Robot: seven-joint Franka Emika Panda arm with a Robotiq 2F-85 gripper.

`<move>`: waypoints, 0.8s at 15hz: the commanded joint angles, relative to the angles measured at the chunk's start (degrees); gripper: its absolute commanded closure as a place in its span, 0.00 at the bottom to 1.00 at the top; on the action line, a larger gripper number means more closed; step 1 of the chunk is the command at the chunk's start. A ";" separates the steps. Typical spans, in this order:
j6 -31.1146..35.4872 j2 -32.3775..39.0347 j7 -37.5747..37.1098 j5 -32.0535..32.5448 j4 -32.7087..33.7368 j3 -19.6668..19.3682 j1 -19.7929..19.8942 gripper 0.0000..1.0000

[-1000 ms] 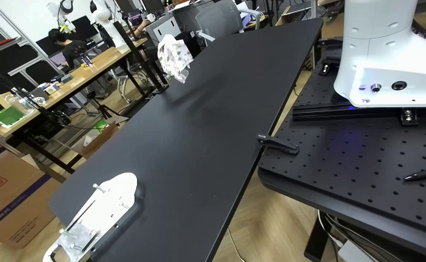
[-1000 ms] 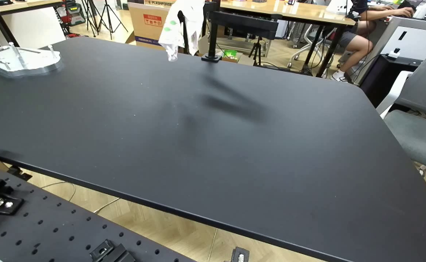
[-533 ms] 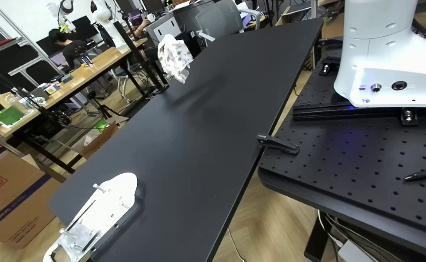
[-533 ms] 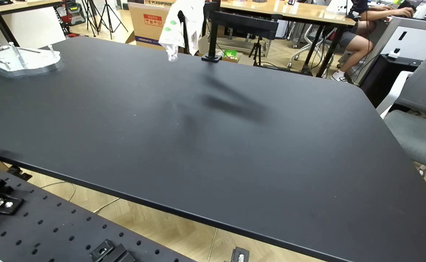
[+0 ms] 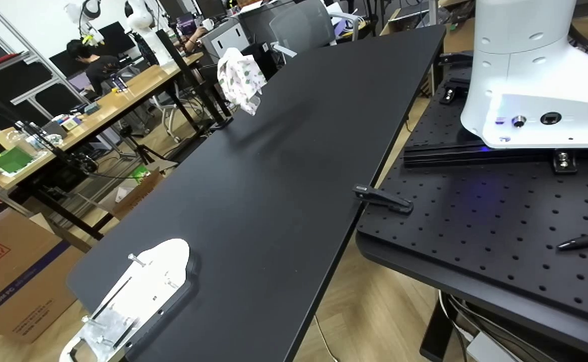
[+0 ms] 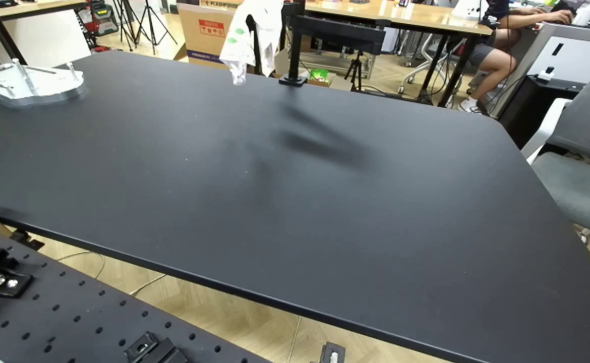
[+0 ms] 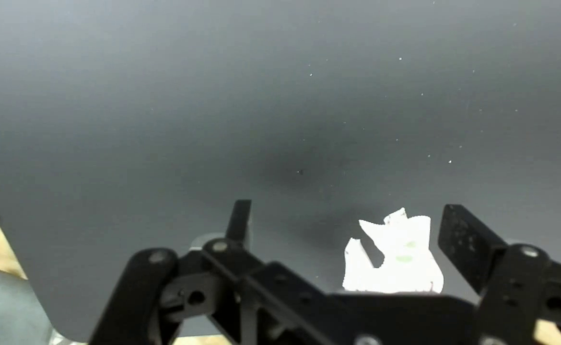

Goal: Remove the white cloth from the black stand

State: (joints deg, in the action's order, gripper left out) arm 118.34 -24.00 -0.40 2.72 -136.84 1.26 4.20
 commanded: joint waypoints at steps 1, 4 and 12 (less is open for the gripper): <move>-3.51 7.30 10.66 -3.37 7.60 -2.92 -3.93 0.00; -2.52 6.60 10.42 -3.72 5.80 -2.53 -3.76 0.00; 5.16 15.31 13.75 2.00 10.53 -2.55 -3.70 0.00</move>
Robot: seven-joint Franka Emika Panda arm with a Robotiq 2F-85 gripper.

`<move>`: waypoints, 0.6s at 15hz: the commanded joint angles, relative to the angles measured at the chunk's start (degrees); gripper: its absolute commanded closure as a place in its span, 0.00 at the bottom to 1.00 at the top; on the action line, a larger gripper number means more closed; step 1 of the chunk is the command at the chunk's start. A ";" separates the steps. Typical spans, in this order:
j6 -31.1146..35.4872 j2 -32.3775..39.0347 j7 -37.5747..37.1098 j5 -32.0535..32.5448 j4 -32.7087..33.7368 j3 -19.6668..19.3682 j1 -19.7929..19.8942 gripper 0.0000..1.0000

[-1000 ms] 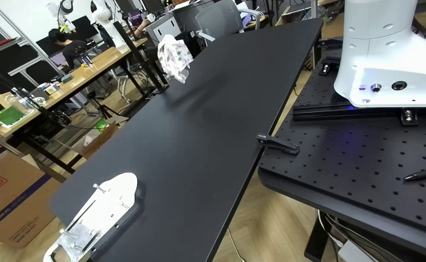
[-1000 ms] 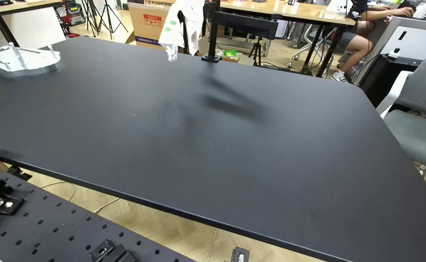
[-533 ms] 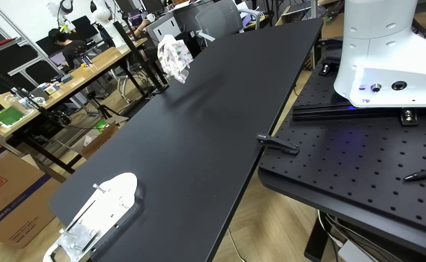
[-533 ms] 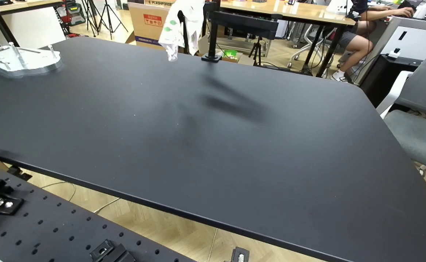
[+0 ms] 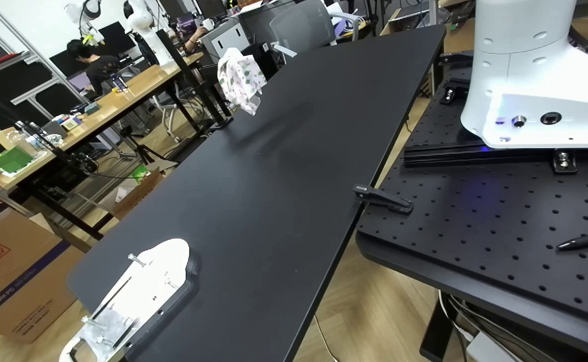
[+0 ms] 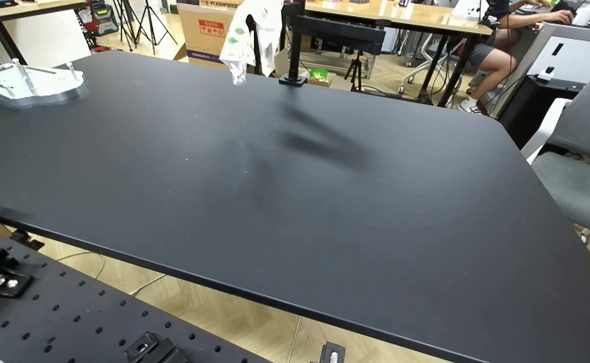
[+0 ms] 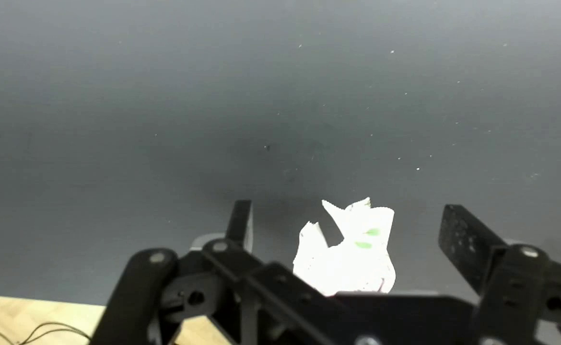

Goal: Remove the white cloth from the black stand

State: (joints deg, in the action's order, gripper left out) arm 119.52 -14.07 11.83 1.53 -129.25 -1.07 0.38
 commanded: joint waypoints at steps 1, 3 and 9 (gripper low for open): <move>5.88 7.51 2.22 3.82 3.69 -0.36 0.12 0.00; 9.34 12.07 4.05 3.24 5.58 -0.57 -0.06 0.00; 13.03 23.58 9.96 0.82 14.00 0.89 0.23 0.00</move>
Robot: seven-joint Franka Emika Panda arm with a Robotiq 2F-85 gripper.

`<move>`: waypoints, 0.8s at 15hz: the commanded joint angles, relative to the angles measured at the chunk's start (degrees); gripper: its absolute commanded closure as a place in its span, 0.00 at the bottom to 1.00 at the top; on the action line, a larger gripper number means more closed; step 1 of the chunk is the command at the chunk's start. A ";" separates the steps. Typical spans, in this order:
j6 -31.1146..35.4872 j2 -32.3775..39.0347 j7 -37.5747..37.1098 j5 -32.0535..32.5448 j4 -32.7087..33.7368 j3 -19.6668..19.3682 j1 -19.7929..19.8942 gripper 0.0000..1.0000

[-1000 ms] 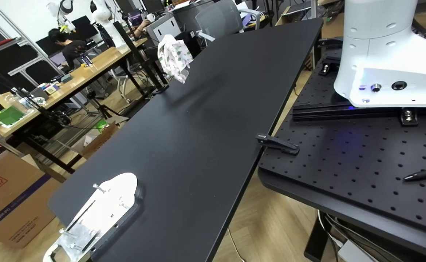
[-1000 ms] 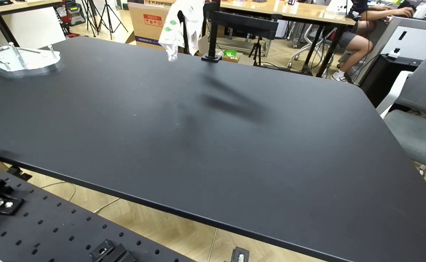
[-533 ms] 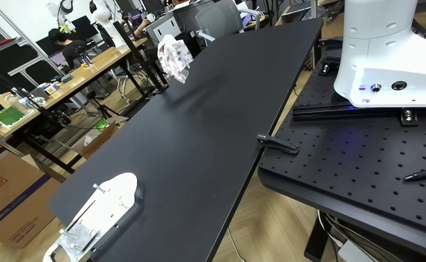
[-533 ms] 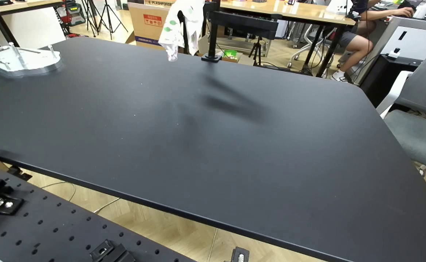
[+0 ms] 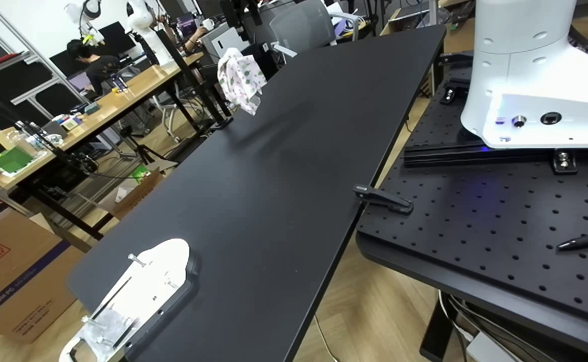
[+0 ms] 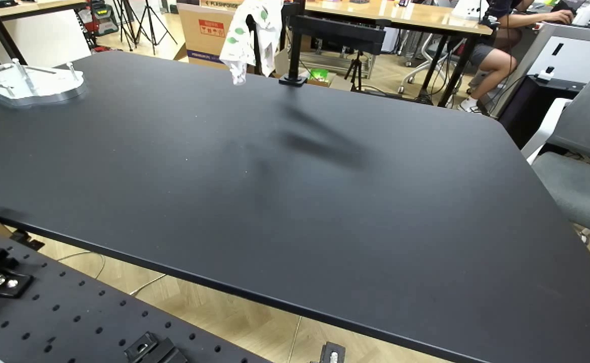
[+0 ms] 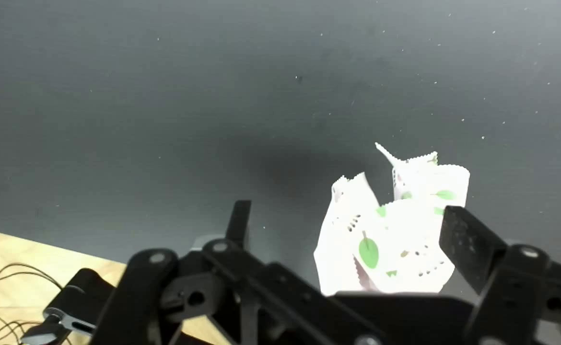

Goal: Remove the white cloth from the black stand

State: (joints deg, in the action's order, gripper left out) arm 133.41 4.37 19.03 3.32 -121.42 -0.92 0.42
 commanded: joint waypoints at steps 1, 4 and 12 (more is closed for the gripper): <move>-1.28 6.47 3.53 -1.00 7.65 1.15 0.24 0.00; -2.16 9.88 5.04 -0.35 11.91 2.63 -0.01 0.00; -3.77 14.42 8.50 -2.06 17.85 5.40 0.71 0.47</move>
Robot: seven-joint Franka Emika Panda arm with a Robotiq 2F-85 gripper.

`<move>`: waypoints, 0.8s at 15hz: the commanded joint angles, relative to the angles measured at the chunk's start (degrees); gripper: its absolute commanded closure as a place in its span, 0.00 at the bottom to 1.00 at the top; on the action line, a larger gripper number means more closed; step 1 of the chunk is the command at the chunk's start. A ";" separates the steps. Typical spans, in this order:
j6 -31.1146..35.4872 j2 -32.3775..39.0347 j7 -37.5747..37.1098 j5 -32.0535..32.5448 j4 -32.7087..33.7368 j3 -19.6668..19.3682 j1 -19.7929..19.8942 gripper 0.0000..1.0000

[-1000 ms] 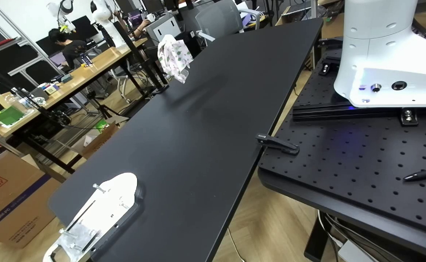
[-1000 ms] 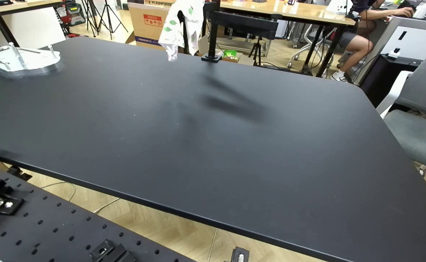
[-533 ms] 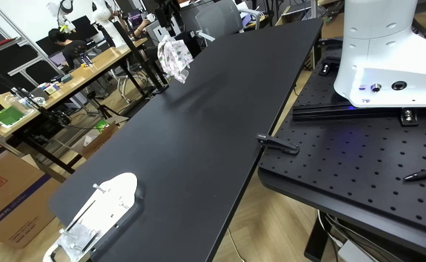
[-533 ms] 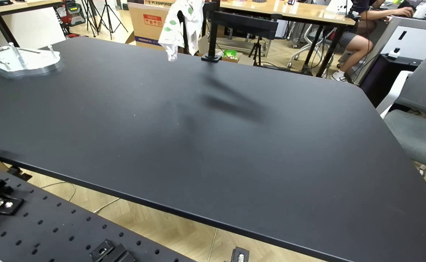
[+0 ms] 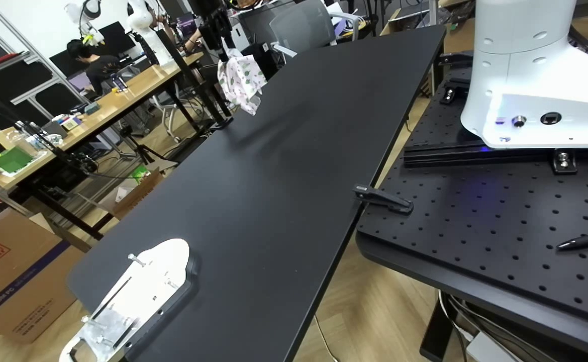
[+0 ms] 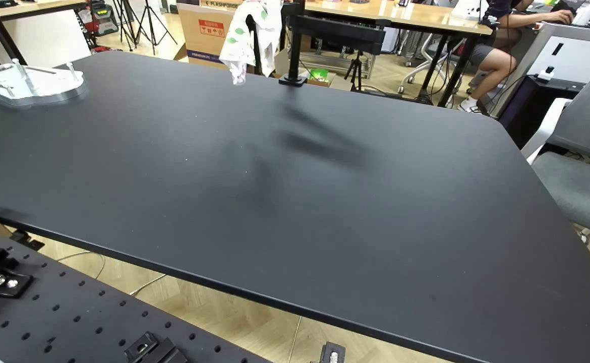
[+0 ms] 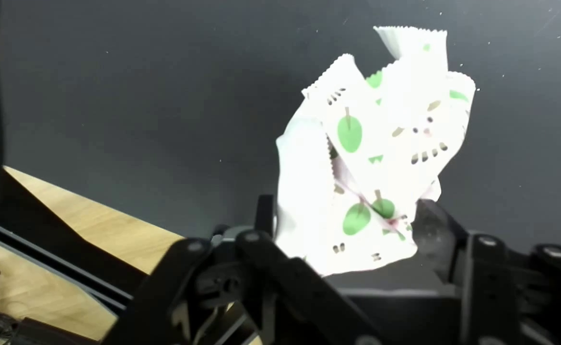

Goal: Remove the white cloth from the black stand

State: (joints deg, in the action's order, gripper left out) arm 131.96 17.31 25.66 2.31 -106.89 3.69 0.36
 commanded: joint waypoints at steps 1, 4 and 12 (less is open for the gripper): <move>-2.61 1.67 2.15 -1.24 3.70 0.91 0.89 0.54; -3.81 1.53 2.90 -2.25 3.98 1.09 1.25 0.74; -7.81 -1.73 4.13 -5.15 2.90 1.10 1.77 1.00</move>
State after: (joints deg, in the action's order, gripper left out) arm 127.22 17.69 28.85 -1.74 -104.11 4.10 1.37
